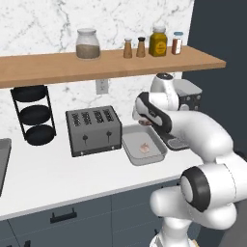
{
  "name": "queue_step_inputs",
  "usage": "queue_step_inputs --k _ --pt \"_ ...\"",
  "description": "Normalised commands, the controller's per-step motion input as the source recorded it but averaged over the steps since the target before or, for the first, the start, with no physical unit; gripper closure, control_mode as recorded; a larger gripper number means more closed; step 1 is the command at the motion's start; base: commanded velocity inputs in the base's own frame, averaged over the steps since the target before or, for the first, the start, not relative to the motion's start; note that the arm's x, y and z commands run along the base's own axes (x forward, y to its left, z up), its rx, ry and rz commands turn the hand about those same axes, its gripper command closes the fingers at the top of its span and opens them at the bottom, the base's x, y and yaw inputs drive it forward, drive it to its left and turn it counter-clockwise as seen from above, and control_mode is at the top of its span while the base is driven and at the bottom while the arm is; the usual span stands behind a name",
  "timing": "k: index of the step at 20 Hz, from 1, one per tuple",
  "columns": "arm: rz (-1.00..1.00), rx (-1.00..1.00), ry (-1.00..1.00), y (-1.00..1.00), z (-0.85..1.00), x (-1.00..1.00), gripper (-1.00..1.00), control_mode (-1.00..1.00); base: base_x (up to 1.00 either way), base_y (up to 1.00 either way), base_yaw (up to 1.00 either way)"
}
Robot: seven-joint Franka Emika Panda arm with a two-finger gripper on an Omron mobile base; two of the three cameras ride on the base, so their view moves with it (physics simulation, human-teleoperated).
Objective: Place one garlic and one steak in each tupperware on the nearby counter, to pack two identical lunches.
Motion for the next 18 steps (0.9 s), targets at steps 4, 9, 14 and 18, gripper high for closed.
queue_step_inputs --k 4,9,14,18 --pt "0.0 -0.07 0.1 0.19 -0.83 0.81 1.0 -1.0 0.0 0.0 0.0" --pt "0.0 -0.04 0.03 0.0 -0.88 0.71 1.0 -1.0 0.0 0.0 0.0" --pt "0.0 0.0 0.03 0.0 -0.72 0.57 1.0 -1.0 0.0 0.0 0.0" --pt "0.0 0.0 0.0 0.0 -0.39 0.53 -1.0 -1.0 0.0 0.0 0.0"
